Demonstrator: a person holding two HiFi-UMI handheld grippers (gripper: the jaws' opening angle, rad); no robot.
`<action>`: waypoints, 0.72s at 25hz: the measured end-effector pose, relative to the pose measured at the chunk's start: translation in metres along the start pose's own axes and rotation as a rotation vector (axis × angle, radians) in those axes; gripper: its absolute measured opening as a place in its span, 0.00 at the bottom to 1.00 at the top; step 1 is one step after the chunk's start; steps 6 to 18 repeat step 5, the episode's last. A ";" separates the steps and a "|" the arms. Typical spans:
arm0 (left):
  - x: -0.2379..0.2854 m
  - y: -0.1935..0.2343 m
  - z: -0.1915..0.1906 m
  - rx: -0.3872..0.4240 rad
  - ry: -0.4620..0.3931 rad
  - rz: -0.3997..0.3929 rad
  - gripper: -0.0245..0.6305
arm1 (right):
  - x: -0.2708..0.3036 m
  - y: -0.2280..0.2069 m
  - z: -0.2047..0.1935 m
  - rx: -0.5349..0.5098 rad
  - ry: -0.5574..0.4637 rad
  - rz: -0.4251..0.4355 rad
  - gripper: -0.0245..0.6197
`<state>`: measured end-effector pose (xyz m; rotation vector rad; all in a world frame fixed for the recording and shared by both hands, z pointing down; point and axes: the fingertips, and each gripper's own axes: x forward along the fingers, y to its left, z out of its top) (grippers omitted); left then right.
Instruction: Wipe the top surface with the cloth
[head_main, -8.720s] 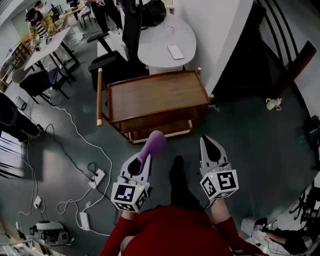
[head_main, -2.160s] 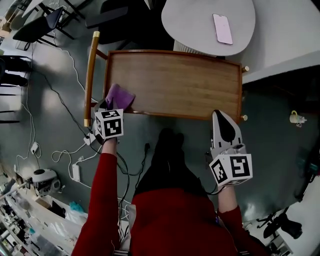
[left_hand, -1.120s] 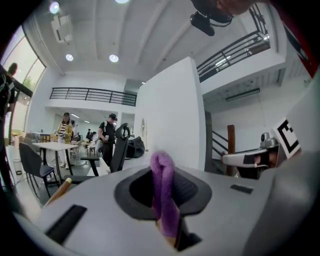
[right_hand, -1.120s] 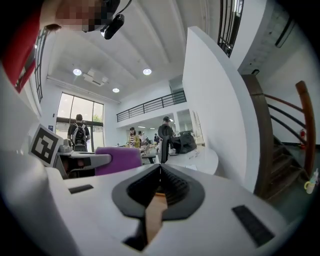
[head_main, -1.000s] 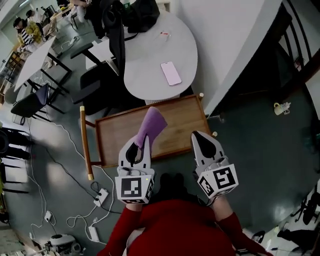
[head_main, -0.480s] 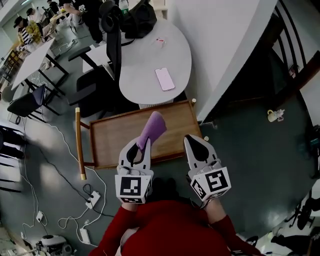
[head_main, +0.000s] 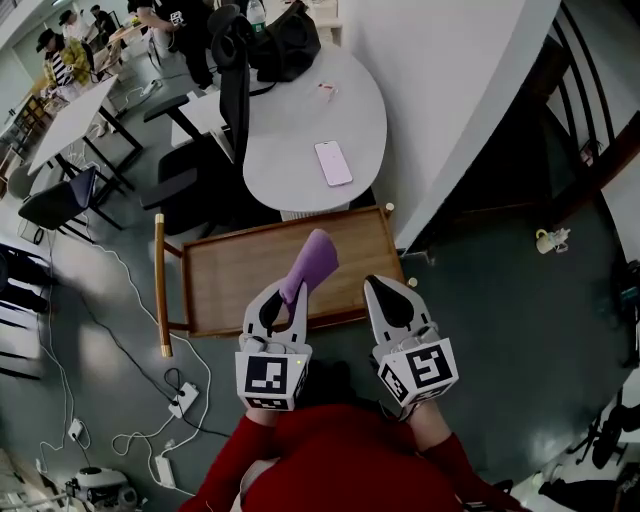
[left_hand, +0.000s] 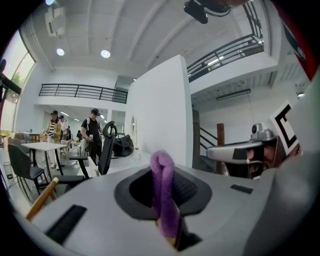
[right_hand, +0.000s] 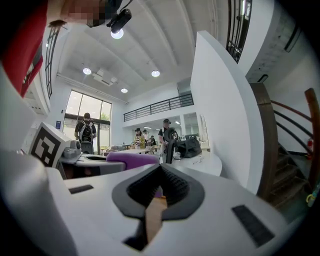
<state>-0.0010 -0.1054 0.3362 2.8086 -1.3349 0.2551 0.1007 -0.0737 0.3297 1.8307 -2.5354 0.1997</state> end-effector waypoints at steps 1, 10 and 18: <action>0.000 0.000 0.000 0.000 0.000 0.000 0.12 | 0.000 0.001 0.001 -0.004 -0.002 0.004 0.06; -0.002 0.002 -0.001 0.000 0.003 0.002 0.12 | 0.000 0.004 0.001 -0.008 -0.004 0.009 0.06; -0.002 0.002 -0.001 0.000 0.003 0.002 0.12 | 0.000 0.004 0.001 -0.008 -0.004 0.009 0.06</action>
